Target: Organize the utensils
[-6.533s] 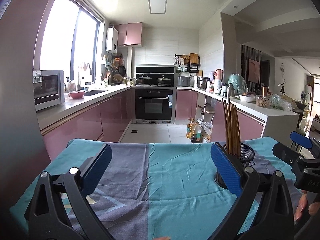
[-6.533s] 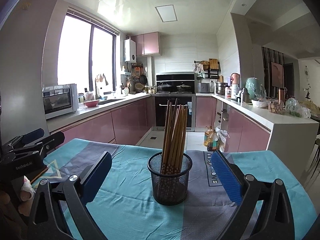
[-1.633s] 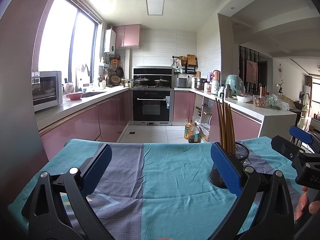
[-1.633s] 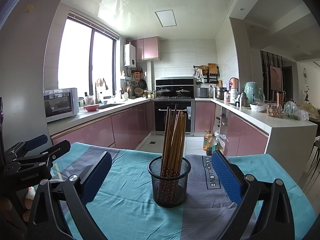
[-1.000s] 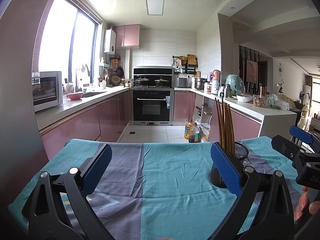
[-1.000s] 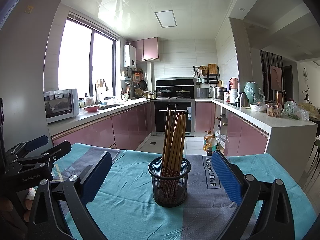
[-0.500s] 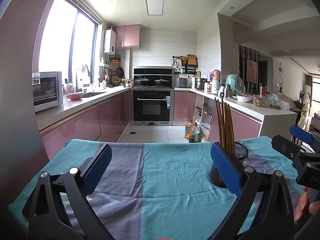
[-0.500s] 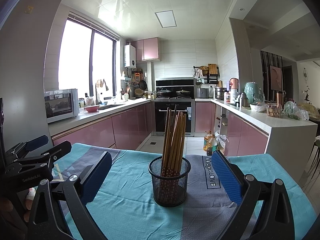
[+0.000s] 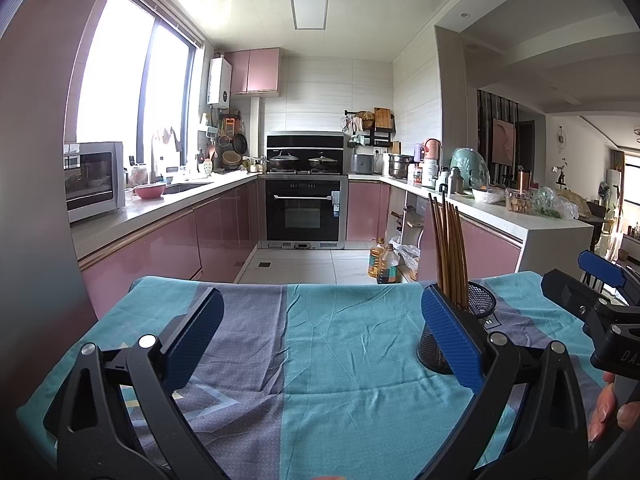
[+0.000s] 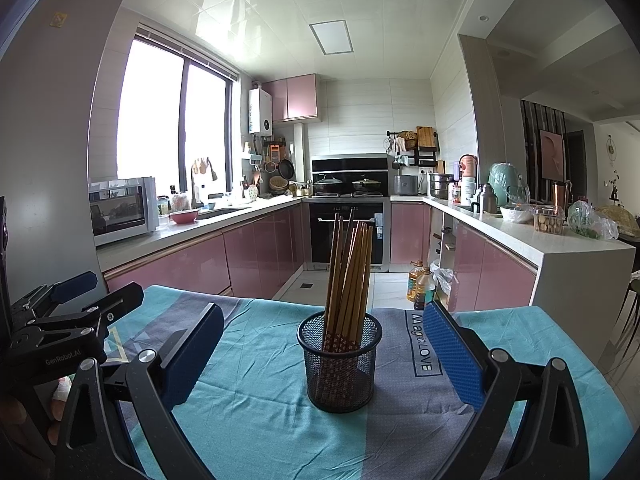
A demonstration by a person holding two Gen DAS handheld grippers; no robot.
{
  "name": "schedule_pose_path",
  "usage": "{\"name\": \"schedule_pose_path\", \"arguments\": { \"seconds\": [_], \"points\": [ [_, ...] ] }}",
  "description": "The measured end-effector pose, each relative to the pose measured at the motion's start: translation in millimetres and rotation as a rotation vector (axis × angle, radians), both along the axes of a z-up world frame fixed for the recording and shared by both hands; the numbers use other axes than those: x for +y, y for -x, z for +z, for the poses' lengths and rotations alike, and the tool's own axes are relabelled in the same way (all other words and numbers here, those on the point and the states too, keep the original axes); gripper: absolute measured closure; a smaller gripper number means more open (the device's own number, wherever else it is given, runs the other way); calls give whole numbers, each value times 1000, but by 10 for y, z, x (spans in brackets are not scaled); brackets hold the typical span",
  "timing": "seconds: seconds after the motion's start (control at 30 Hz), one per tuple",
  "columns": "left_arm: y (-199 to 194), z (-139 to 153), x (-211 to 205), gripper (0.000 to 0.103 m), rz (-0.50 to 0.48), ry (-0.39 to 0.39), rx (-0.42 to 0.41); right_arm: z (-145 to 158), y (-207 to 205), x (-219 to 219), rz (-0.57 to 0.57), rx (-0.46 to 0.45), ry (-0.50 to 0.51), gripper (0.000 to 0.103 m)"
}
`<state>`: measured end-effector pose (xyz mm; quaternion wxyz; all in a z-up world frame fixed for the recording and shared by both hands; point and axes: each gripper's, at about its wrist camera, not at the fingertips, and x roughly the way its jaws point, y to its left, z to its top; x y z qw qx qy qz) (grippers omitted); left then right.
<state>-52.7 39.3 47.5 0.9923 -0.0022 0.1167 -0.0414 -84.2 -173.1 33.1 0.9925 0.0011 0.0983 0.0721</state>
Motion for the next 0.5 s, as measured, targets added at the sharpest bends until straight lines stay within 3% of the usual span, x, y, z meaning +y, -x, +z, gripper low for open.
{"name": "schedule_pose_path", "arguments": {
  "seconds": [0.27, 0.43, 0.5],
  "points": [
    [-22, -83, -2, 6, -5, -15, 16, -12, -3, -2, -1, 4, -2, 6],
    [-135, -188, 11, 6, -27, -5, 88, -92, -86, -95, -29, 35, 10, 6],
    [-222, -257, 53, 6, -20, -6, 130, -175, -196, -221, -55, 87, 13, 6]
  ]
}}
